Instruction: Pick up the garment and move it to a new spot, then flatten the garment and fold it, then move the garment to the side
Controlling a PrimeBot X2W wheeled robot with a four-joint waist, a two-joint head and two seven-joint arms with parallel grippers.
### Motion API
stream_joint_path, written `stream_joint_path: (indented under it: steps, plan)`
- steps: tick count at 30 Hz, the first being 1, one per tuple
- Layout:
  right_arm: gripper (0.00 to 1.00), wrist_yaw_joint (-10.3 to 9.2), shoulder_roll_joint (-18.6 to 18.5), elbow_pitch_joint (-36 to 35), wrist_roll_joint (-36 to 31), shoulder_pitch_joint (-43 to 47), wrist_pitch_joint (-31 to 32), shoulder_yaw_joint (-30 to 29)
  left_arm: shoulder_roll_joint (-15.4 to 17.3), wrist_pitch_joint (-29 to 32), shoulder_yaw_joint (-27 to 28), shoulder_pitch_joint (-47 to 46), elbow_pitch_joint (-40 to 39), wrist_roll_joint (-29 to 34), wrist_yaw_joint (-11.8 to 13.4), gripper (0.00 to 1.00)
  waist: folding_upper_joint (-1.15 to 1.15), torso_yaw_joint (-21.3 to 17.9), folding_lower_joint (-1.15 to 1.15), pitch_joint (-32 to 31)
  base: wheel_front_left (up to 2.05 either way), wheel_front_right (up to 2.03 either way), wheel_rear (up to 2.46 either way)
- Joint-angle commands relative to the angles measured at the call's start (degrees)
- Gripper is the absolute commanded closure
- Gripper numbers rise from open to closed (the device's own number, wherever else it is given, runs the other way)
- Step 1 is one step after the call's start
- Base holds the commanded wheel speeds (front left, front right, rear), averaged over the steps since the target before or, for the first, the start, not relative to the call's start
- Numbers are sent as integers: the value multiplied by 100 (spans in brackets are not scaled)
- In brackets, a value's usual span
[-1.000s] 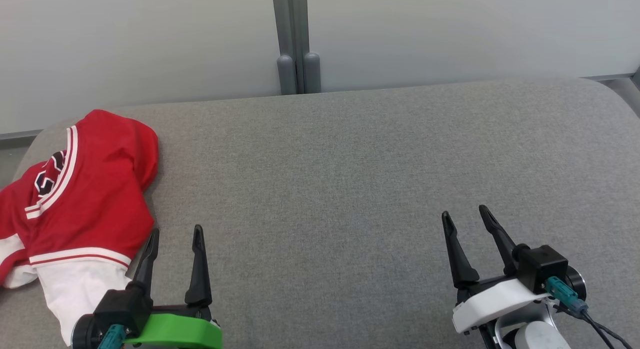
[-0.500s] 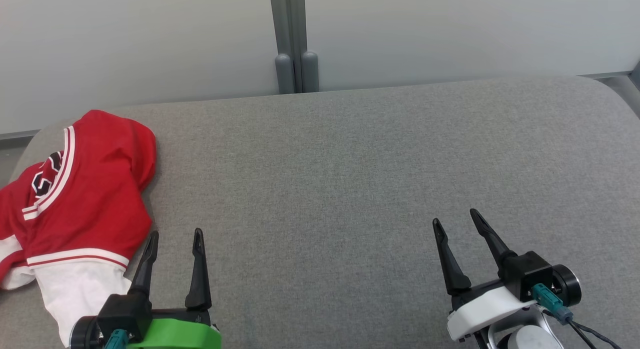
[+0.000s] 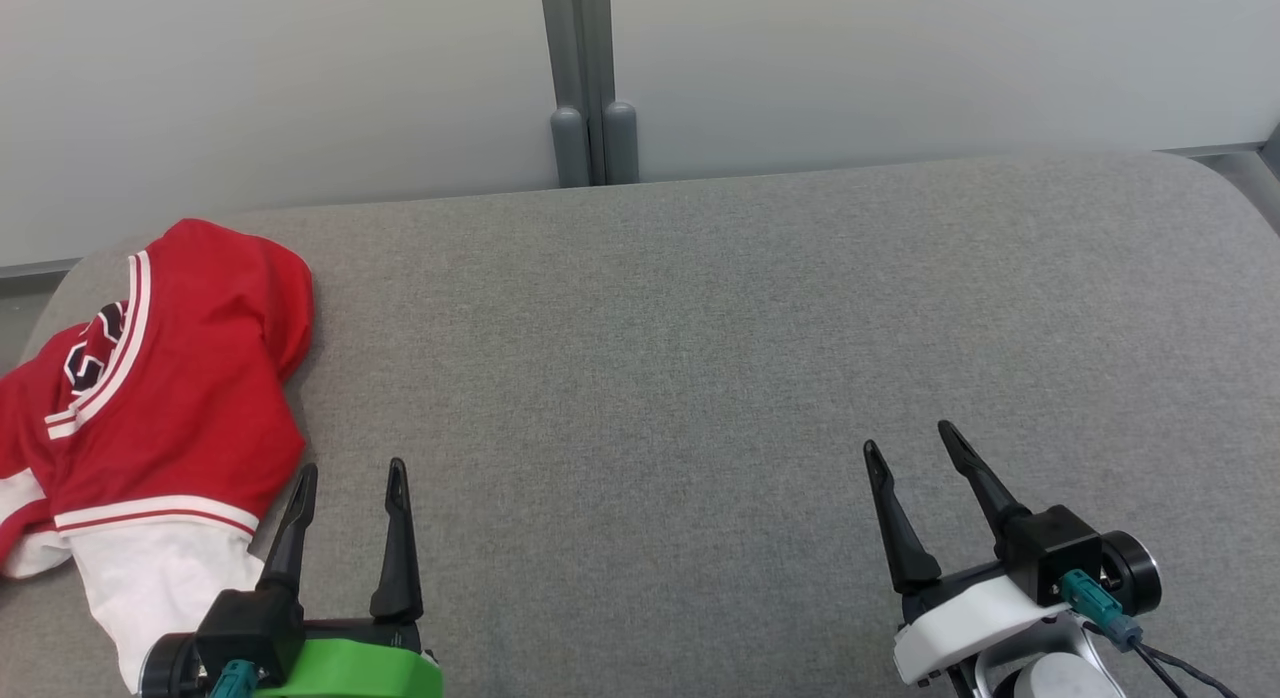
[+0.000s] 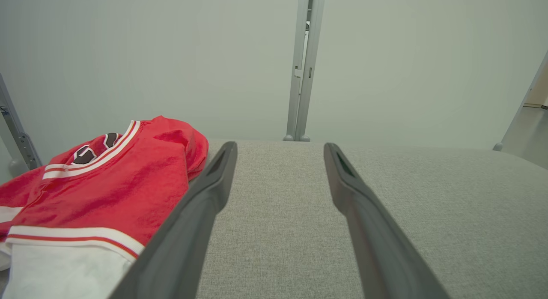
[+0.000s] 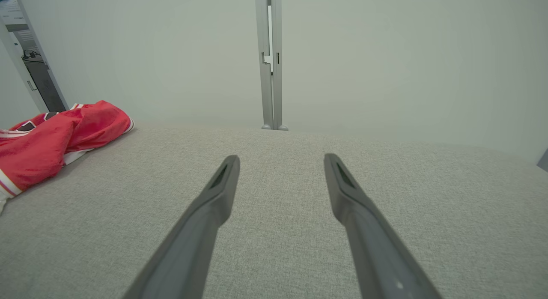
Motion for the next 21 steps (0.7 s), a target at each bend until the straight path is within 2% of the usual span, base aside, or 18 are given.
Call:
stream_joint_path:
  steps: [1,5,10,21]
  plan:
    - [0,0,-21,4,12,36,-20,-5,39,-22,10,16,16,-32,-12,0,0,5,0,1,0,0,0]
    - [0,0,-21,-21,21,63,-20,-33,39,-22,-4,15,18,-33,-4,0,0,53,0,2,0,0,0]
    - [0,0,-18,-22,12,120,-19,-35,39,-21,21,69,-7,-32,19,0,0,293,0,6,0,0,0]
    - [0,0,-19,-55,-70,232,-19,44,36,-21,-14,178,-112,-23,220,0,0,1237,0,47,0,0,0]
